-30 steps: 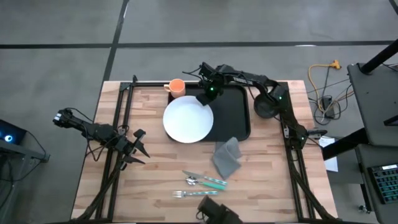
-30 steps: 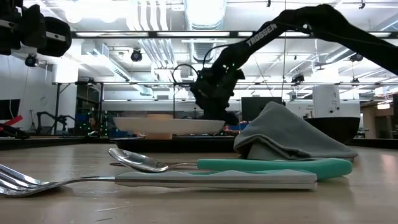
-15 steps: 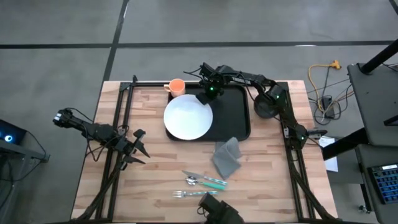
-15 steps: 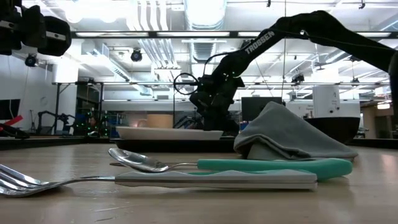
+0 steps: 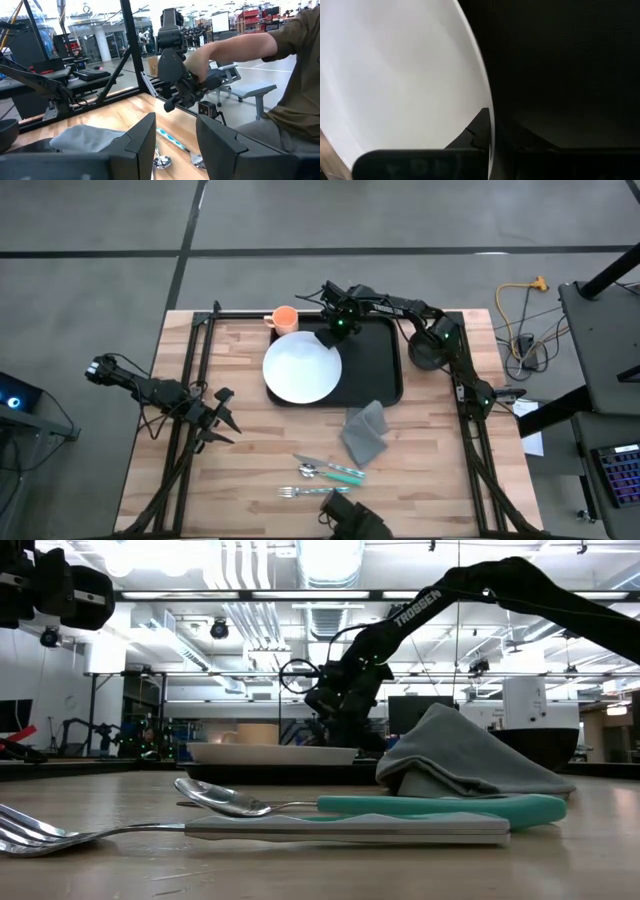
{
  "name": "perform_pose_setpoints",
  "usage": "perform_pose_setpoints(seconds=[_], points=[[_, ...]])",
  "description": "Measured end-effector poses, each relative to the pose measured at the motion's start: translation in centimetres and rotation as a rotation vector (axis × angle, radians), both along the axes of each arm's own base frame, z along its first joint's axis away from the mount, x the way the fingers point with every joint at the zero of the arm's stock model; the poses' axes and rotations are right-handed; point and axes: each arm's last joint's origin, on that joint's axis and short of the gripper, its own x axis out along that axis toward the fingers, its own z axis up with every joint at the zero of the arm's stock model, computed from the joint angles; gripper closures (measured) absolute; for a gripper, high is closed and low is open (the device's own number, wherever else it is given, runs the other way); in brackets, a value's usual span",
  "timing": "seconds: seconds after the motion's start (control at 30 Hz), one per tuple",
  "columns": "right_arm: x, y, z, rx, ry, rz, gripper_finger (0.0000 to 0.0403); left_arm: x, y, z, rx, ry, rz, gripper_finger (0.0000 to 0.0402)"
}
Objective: Set up tray
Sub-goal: Put the white plate on the bottom left side of the black tray
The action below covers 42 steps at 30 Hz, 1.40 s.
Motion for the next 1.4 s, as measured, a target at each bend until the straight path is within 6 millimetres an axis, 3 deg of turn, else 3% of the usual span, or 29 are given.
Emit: perform_pose_setpoints(seconds=[1.4], points=[[-0.62, 0.23, -0.16, 0.015, 0.070, 0.002, 0.0393, 0.00, 0.00, 0.00, 0.000, 0.000, -0.001, 0.0279]])
